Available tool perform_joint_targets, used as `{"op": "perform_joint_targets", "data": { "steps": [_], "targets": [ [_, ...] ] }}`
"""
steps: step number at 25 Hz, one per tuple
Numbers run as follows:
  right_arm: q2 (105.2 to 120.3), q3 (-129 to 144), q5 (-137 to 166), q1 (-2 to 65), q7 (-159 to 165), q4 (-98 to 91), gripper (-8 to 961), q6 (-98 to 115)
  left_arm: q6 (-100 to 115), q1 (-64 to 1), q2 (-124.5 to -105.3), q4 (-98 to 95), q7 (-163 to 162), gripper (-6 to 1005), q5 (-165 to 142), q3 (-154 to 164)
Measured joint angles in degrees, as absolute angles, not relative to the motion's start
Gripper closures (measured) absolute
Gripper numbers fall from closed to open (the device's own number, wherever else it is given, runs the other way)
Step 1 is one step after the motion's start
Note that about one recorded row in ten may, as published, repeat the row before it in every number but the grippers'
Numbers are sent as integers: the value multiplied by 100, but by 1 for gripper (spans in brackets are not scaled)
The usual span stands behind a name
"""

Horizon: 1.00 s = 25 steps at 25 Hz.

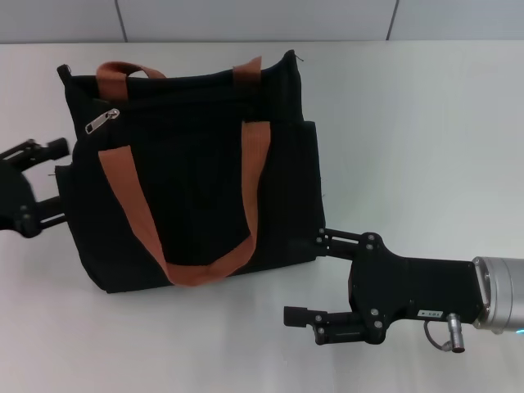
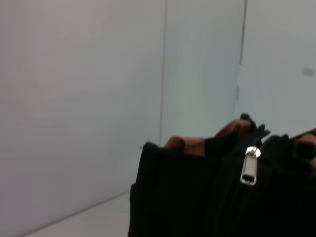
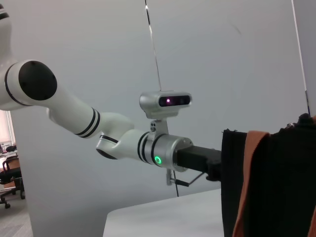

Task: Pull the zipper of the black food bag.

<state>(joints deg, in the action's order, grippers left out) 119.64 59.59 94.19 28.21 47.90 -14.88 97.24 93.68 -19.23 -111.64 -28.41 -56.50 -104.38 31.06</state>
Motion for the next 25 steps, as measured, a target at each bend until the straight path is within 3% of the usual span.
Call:
{"op": "perform_joint_targets", "data": {
  "steps": [6,11,14,25],
  "targets": [
    [11963,5959,9364,2830,4789,-1484,147,9724,8747,-2114,-11416,-3072,-5492,215,-10655,3068],
    [11973,5965,9194,2837,4800,-1484,147,9741,8671,-2116,-11458,-3129,-5484,214,-10534,2790],
    [11975,5986,8996,2854,4816,-1436,148,9817,8768,-2103,-11464,-3125,-5425,389,-10422,2549],
    [11980,6016,7825,3112,5565,-1151,149,10462,9761,-2001,-11468,-3139,-5255,665,-10127,2485]
  ]
}}
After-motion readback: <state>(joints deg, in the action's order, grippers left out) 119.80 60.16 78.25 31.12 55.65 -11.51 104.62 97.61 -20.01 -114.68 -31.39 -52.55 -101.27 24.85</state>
